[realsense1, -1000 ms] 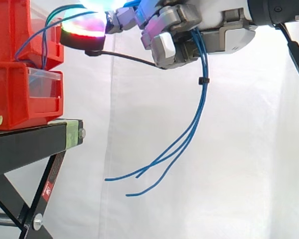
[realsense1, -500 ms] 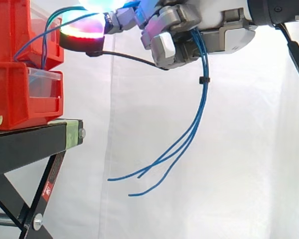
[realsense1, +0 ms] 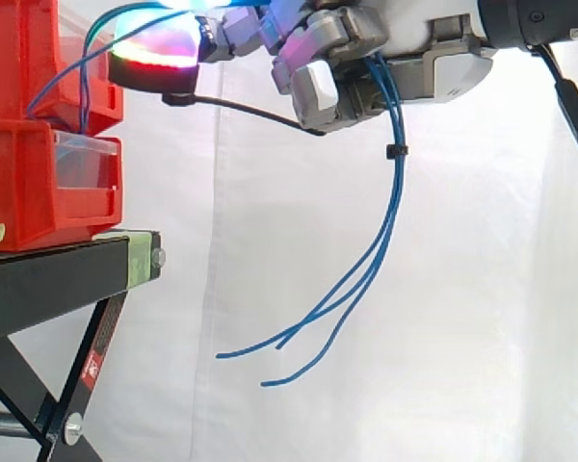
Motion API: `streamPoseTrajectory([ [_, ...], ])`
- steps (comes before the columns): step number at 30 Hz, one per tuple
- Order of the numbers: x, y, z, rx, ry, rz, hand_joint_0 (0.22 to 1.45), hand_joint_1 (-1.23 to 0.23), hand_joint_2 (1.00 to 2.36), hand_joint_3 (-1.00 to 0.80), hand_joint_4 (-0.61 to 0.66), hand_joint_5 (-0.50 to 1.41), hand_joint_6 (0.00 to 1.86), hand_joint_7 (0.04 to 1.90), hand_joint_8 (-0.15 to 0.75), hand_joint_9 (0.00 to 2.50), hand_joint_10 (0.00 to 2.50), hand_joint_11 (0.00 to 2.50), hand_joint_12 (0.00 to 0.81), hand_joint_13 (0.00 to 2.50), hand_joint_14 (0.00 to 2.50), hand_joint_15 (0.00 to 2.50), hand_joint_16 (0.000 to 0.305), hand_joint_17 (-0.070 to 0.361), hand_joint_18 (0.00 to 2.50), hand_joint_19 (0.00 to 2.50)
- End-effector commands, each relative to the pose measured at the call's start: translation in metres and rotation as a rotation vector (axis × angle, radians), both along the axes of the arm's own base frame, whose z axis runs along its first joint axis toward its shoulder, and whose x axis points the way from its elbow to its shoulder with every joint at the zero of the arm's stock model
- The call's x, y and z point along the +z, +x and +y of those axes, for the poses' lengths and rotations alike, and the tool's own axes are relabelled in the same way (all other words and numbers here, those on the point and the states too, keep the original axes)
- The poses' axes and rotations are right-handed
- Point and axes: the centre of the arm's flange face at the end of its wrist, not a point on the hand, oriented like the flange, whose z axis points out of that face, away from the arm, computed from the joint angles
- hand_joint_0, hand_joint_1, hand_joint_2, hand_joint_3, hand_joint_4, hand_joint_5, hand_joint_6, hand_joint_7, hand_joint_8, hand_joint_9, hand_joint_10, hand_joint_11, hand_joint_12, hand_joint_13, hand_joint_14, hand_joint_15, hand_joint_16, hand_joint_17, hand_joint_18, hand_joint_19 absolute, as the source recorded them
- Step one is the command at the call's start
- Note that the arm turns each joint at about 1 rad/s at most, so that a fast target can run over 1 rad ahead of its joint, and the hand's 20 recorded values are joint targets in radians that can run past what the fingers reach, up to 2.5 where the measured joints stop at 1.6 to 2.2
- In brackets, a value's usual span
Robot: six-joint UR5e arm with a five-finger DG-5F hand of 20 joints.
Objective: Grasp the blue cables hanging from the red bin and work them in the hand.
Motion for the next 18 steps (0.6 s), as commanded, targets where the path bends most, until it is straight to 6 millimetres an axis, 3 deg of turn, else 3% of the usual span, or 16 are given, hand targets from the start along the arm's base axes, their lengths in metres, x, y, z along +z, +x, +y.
streamPoseTrajectory([
  [1,-0.0003,0.0000,0.0000,0.000,0.000,-0.001,0.97,-0.66,1.02,-0.11,0.33,0.33,0.12,1.35,0.535,1.78,2.50,2.50,0.712,2.02,2.50,1.97,0.237,0.178,2.50,0.65],
  [2,0.0001,0.0004,0.0002,0.000,0.002,-0.005,1.07,-0.67,1.01,0.22,0.34,0.34,0.11,1.35,0.535,1.78,2.50,2.50,0.712,2.02,2.50,1.97,0.237,0.178,2.50,0.65],
  [3,0.0002,0.0005,0.0002,0.000,0.003,-0.006,1.10,-0.65,1.04,0.42,0.34,0.36,0.12,1.34,0.535,1.78,2.50,2.50,0.712,2.02,2.50,1.97,0.237,0.178,2.50,0.65],
  [4,0.0002,0.0005,0.0002,0.000,0.003,-0.006,1.09,-0.64,1.12,0.43,0.33,0.36,0.11,1.34,0.535,1.78,2.50,2.50,0.712,2.02,2.50,1.97,0.237,0.178,2.50,0.65],
  [5,0.0002,0.0005,0.0002,0.000,0.003,-0.006,1.02,-0.61,1.36,0.37,0.32,0.36,0.12,1.34,0.535,1.78,2.50,2.50,0.712,2.02,2.50,1.97,0.237,0.178,2.50,0.65],
  [6,0.0002,0.0005,0.0002,0.000,0.003,-0.006,0.95,-0.62,1.39,0.28,0.34,0.37,0.12,1.34,0.535,1.78,2.50,2.50,0.712,2.02,2.50,1.97,0.237,0.178,2.50,0.65],
  [8,0.0001,0.0004,0.0002,0.000,0.002,-0.005,0.93,-0.69,1.00,0.09,0.38,0.39,0.01,1.36,0.535,1.78,2.50,2.50,0.712,2.02,2.50,1.97,0.237,0.178,2.50,0.65],
  [9,0.0001,0.0004,0.0002,0.000,0.002,-0.005,0.85,-0.64,1.02,-0.26,0.32,0.35,0.00,1.36,0.535,1.78,2.50,2.50,0.712,2.02,2.50,1.97,0.237,0.178,2.50,0.65],
  [10,0.0007,0.0007,0.0003,0.000,0.003,-0.006,0.86,-0.63,1.02,-0.46,0.31,0.34,0.00,1.34,0.535,1.78,2.50,2.50,0.712,2.02,2.50,1.97,0.237,0.178,2.50,0.65],
  [11,0.0002,0.0005,0.0002,0.000,0.003,-0.006,0.97,-0.63,1.02,-0.26,0.31,0.34,0.01,1.32,0.535,1.78,2.50,2.50,0.712,2.02,2.50,1.97,0.237,0.178,2.50,0.65],
  [13,0.0001,0.0004,0.0002,0.000,0.002,-0.005,1.11,-0.65,1.04,0.37,0.32,0.37,0.00,1.31,0.535,1.78,2.50,2.50,0.712,2.02,2.50,1.97,0.237,0.178,2.50,0.65],
  [14,0.0008,0.0008,0.0004,0.000,0.003,-0.008,1.08,-0.62,1.25,0.39,0.29,0.39,0.00,1.32,0.535,1.78,2.50,2.50,0.712,2.02,2.50,1.97,0.237,0.178,2.50,0.65],
  [15,0.0008,0.0008,0.0004,0.000,0.003,-0.008,1.07,-0.62,1.29,0.41,0.29,0.39,0.01,1.32,0.535,1.78,2.50,2.50,0.712,2.02,2.50,1.97,0.237,0.178,2.50,0.65],
  [16,0.0002,0.0005,0.0002,0.000,0.003,-0.006,0.98,-0.59,1.49,0.32,0.30,0.39,0.01,1.32,0.535,1.78,2.50,2.50,0.712,2.02,2.50,1.97,0.237,0.178,2.50,0.65],
  [17,0.0007,0.0007,0.0003,0.000,0.003,-0.006,0.91,-0.61,1.54,0.23,0.32,0.38,0.01,1.29,0.535,1.78,2.50,2.50,0.712,2.02,2.50,1.97,0.237,0.178,2.50,0.65],
  [18,0.0007,0.0007,0.0003,0.000,0.003,-0.006,0.93,-0.70,1.10,0.18,0.36,0.36,0.01,1.25,0.535,1.78,2.50,2.50,0.712,2.02,2.50,1.97,0.237,0.178,2.50,0.65],
])
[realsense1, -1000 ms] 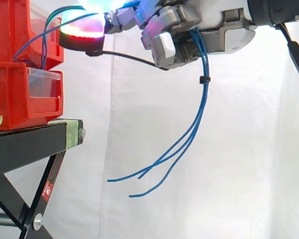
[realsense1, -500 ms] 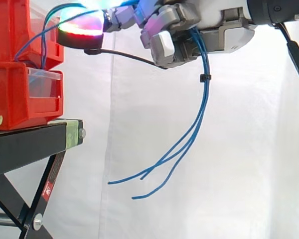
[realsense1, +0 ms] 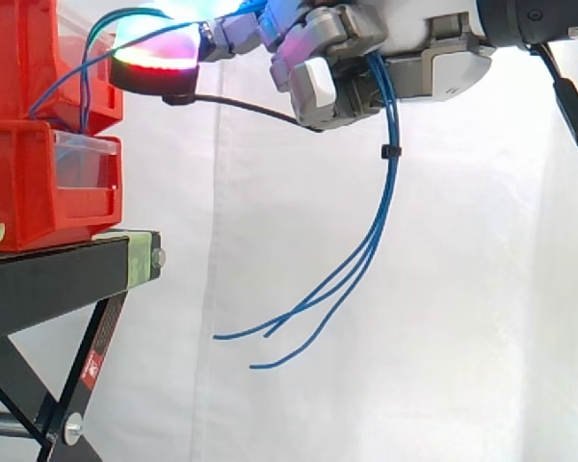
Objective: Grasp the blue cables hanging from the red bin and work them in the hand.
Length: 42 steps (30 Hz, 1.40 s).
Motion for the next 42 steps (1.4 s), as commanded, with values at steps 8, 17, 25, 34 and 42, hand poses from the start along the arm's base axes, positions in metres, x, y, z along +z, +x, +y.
streamPoseTrajectory([
  [8,0.0004,0.0001,0.0001,0.000,0.000,0.000,1.03,-0.57,1.54,0.42,0.26,0.38,0.01,1.28,0.535,1.78,2.50,2.50,0.712,2.02,2.50,1.97,0.237,0.178,2.50,0.65],
  [17,0.0005,0.0003,0.0001,0.000,0.009,-0.005,1.11,-0.62,1.28,0.46,0.27,0.37,0.01,1.19,0.535,1.78,2.50,2.50,0.712,2.02,2.50,1.97,0.237,0.178,2.50,0.65],
  [25,-0.0003,-0.0002,-0.0001,0.000,0.008,-0.002,1.09,-0.66,1.02,0.00,0.31,0.33,0.02,1.04,0.535,1.78,2.50,2.50,0.712,2.02,2.50,1.97,0.237,0.178,2.50,0.65],
  [34,-0.0003,-0.0002,-0.0001,0.000,0.008,-0.002,0.92,-0.66,1.02,-0.38,0.30,0.32,0.02,1.03,0.535,1.78,2.50,2.50,0.712,2.02,2.50,1.97,0.237,0.178,2.50,0.65],
  [42,0.0005,0.0003,0.0001,0.000,0.010,-0.006,1.15,-0.61,1.33,0.49,0.27,0.41,0.02,1.07,0.535,1.78,2.50,2.50,0.712,2.02,2.50,1.97,0.237,0.178,2.50,0.65],
])
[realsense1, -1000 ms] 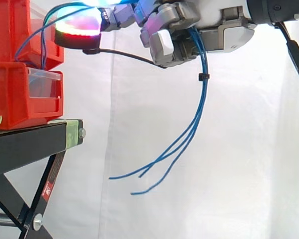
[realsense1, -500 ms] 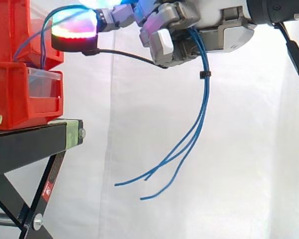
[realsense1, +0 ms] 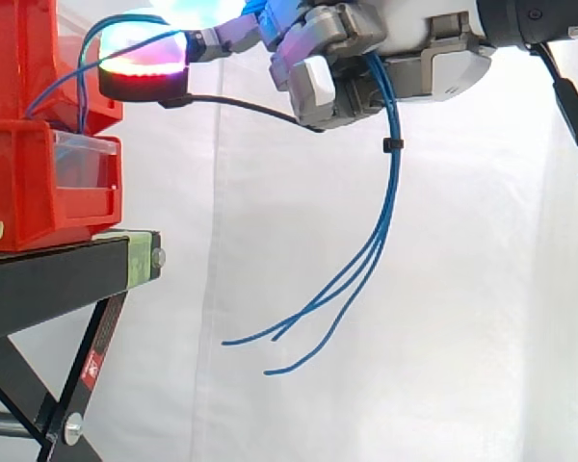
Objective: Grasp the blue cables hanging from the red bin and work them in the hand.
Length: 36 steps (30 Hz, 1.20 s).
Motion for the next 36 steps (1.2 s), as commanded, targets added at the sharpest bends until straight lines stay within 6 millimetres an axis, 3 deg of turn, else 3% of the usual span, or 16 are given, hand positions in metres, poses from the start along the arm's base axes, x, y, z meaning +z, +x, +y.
streamPoseTrajectory([
  [1,0.0005,0.0003,0.0001,0.000,0.002,-0.002,1.15,-0.60,1.38,0.51,0.27,0.41,0.02,1.07,0.535,1.78,2.50,2.50,0.712,2.02,2.50,1.97,0.237,0.178,2.50,0.65],
  [3,0.0005,0.0003,0.0001,0.000,0.005,-0.003,1.15,-0.60,1.41,0.48,0.27,0.41,0.02,1.07,0.535,1.78,2.50,2.50,0.712,2.02,2.50,1.97,0.237,0.178,2.50,0.65],
  [9,-0.0001,-0.0001,-0.0001,0.000,0.012,-0.005,1.26,-0.64,1.30,0.59,0.20,0.46,0.02,1.08,0.535,1.78,2.50,2.50,0.712,2.02,2.50,1.97,0.237,0.178,2.50,0.65],
  [10,0.0004,0.0001,0.0000,0.000,0.012,-0.005,1.18,-0.64,1.54,0.46,0.17,0.47,0.02,1.07,0.535,1.78,2.50,2.50,0.712,2.02,2.50,1.97,0.237,0.178,2.50,0.65],
  [13,-0.0001,-0.0001,-0.0001,0.000,0.014,-0.006,1.15,-0.65,1.58,0.43,0.16,0.47,0.02,1.07,0.535,1.78,2.50,2.50,0.712,2.02,2.50,1.97,0.237,0.178,2.50,0.65],
  [15,0.0005,0.0003,0.0001,0.000,0.014,-0.007,1.18,-0.69,1.19,0.56,0.16,0.43,0.02,1.09,0.535,1.78,2.50,2.50,0.712,2.02,2.50,1.97,0.237,0.178,2.50,0.65],
  [17,-0.0001,-0.0001,-0.0001,0.000,0.014,-0.006,1.01,-0.73,1.21,0.36,0.20,0.43,0.01,1.16,0.535,1.78,2.50,2.50,0.712,2.02,2.50,1.97,0.237,0.178,2.50,0.65],
  [18,0.0005,0.0003,0.0001,0.000,0.014,-0.007,0.97,-0.75,1.00,0.20,0.22,0.43,0.01,1.21,0.535,1.78,2.50,2.50,0.712,2.02,2.50,1.97,0.237,0.178,2.50,0.65],
  [20,0.0005,0.0003,0.0001,0.000,0.014,-0.007,0.88,-0.71,1.02,-0.11,0.24,0.43,0.01,1.24,0.535,1.78,2.50,2.50,0.712,2.02,2.50,1.97,0.237,0.178,2.50,0.65],
  [21,0.0005,0.0003,0.0001,0.000,0.014,-0.007,0.85,-0.68,1.02,-0.35,0.23,0.43,0.01,1.26,0.535,1.78,2.50,2.50,0.712,2.02,2.50,1.97,0.237,0.178,2.50,0.65],
  [22,0.0005,0.0003,0.0001,0.000,0.014,-0.007,0.84,-0.68,1.02,-0.45,0.22,0.43,0.01,1.26,0.535,1.78,2.50,2.50,0.712,2.02,2.50,1.97,0.237,0.178,2.50,0.65],
  [24,-0.0001,-0.0001,-0.0001,0.000,0.014,-0.006,0.87,-0.68,1.02,-0.45,0.23,0.43,0.01,1.25,0.535,1.78,2.50,2.50,0.712,2.02,2.50,1.97,0.237,0.178,2.50,0.65],
  [27,-0.0001,-0.0001,-0.0001,0.000,0.014,-0.006,1.08,-0.67,1.02,-0.08,0.26,0.44,0.01,1.21,0.535,1.78,2.50,2.50,0.712,2.02,2.50,1.97,0.237,0.178,2.50,0.65],
  [30,0.0005,0.0003,0.0001,0.000,0.014,-0.007,1.14,-0.67,1.01,0.08,0.26,0.44,0.01,1.17,0.535,1.78,2.50,2.50,0.712,2.02,2.50,1.97,0.237,0.178,2.50,0.65],
  [32,-0.0001,-0.0001,-0.0001,0.000,0.014,-0.006,1.07,-0.68,1.01,0.06,0.27,0.44,0.01,1.17,0.535,1.78,2.50,2.50,0.712,2.02,2.50,1.97,0.237,0.178,2.50,0.65],
  [36,-0.0001,-0.0001,-0.0001,0.001,0.017,-0.007,0.88,-0.68,1.02,-0.42,0.26,0.40,0.02,1.19,0.535,1.78,2.50,2.50,0.712,2.02,2.50,1.97,0.237,0.178,2.50,0.65],
])
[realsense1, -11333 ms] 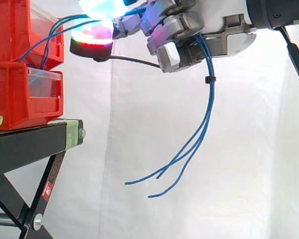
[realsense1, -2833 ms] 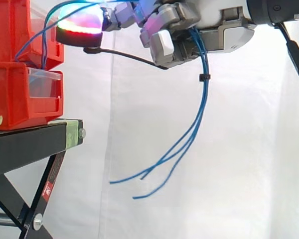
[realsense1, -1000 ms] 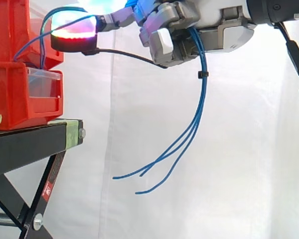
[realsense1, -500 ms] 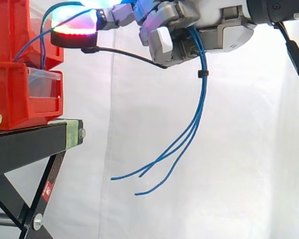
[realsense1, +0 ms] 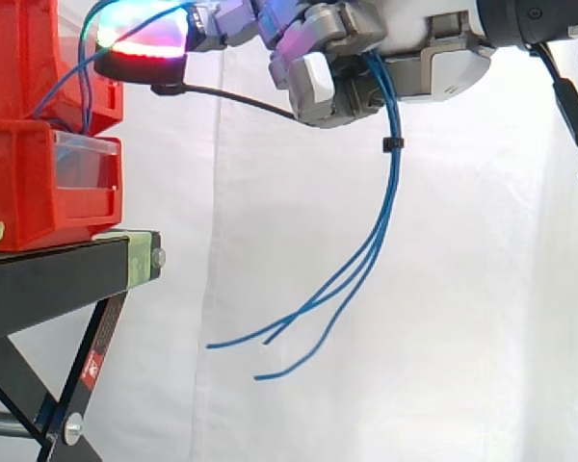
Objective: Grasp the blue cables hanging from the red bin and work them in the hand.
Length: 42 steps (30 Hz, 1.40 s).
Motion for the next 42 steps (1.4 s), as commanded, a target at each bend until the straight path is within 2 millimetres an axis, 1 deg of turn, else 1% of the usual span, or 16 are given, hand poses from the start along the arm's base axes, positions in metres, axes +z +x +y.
streamPoseTrajectory([
  [1,0.000,0.000,0.000,0.000,0.004,-0.002,0.88,-0.68,1.02,-0.51,0.26,0.40,0.02,1.21,0.535,1.78,2.50,2.50,0.712,2.02,2.50,1.97,0.237,0.178,2.50,0.65],
  [2,0.000,0.000,0.000,0.000,0.006,-0.003,0.87,-0.69,1.02,-0.59,0.27,0.42,0.01,1.25,0.535,1.78,2.50,2.50,0.712,2.02,2.50,1.97,0.237,0.178,2.50,0.65],
  [3,0.000,0.000,0.001,0.002,0.007,-0.002,0.87,-0.70,1.02,-0.61,0.27,0.42,0.01,1.25,0.535,1.78,2.50,2.50,0.712,2.02,2.50,1.97,0.237,0.178,2.50,0.65],
  [5,0.000,0.000,0.001,0.002,0.008,-0.004,0.90,-0.71,1.02,-0.55,0.26,0.41,0.01,1.26,0.535,1.78,2.50,2.50,0.712,2.02,2.50,1.97,0.237,0.178,2.50,0.65],
  [8,0.000,0.000,0.002,0.003,0.007,-0.002,0.99,-0.71,1.03,-0.25,0.27,0.40,0.01,1.26,0.535,1.78,2.50,2.50,0.712,2.02,2.50,1.97,0.237,0.178,2.50,0.65],
  [10,0.000,0.000,0.002,0.003,0.008,-0.005,1.01,-0.70,1.03,-0.09,0.27,0.39,0.01,1.25,0.535,1.78,2.50,2.50,0.712,2.02,2.50,1.97,0.237,0.178,2.50,0.65],
  [11,0.000,0.000,0.003,0.005,0.008,-0.005,1.01,-0.69,1.03,-0.02,0.26,0.39,0.01,1.25,0.535,1.78,2.50,2.50,0.712,2.02,2.50,1.97,0.237,0.178,2.50,0.65],
  [12,0.000,0.000,0.003,0.005,0.008,-0.005,1.01,-0.69,1.03,-0.01,0.26,0.39,0.01,1.25,0.535,1.78,2.50,2.50,0.712,2.02,2.50,1.97,0.237,0.178,2.50,0.65],
  [13,0.000,0.000,0.003,0.005,0.008,-0.005,0.99,-0.69,1.02,-0.04,0.27,0.39,0.01,1.25,0.535,1.78,2.50,2.50,0.712,2.02,2.50,1.97,0.237,0.178,2.50,0.65],
  [15,0.000,0.000,0.003,0.006,0.008,-0.004,0.92,-0.70,1.02,-0.26,0.25,0.39,0.01,1.26,0.535,1.78,2.50,2.50,0.712,2.02,2.50,1.97,0.237,0.178,2.50,0.65],
  [16,0.000,0.000,0.003,0.005,0.008,-0.004,0.88,-0.70,1.02,-0.49,0.26,0.39,0.01,1.26,0.535,1.78,2.50,2.50,0.712,2.02,2.50,1.97,0.237,0.178,2.50,0.65],
  [17,0.000,0.000,0.003,0.005,0.008,-0.004,0.87,-0.71,1.02,-0.59,0.26,0.39,0.01,1.25,0.535,1.78,2.50,2.50,0.712,2.02,2.50,1.97,0.237,0.178,2.50,0.65],
  [20,0.000,0.000,0.003,0.006,0.008,-0.004,0.85,-0.71,1.01,-0.75,0.25,0.41,0.01,1.29,0.535,1.78,2.50,2.50,0.712,2.02,2.50,1.97,0.237,0.178,2.50,0.65],
  [24,-0.001,-0.001,0.010,0.032,-0.001,0.009,0.85,-0.72,1.01,-0.78,0.26,0.42,0.01,1.33,0.535,1.78,2.50,2.50,0.712,2.02,2.50,1.97,0.237,0.178,2.50,0.65],
  [34,-0.003,0.000,0.021,0.134,-0.045,0.042,0.87,-0.72,1.01,-0.77,0.25,0.44,0.01,1.36,0.535,1.78,2.50,2.50,0.712,2.02,2.50,1.97,0.237,0.178,2.50,0.65],
  [42,-0.003,0.000,0.023,0.149,-0.055,0.047,0.91,-0.74,1.01,-0.66,0.26,0.44,0.00,1.41,0.535,1.78,2.50,2.50,0.712,2.02,2.50,1.97,0.237,0.178,2.50,0.65],
])
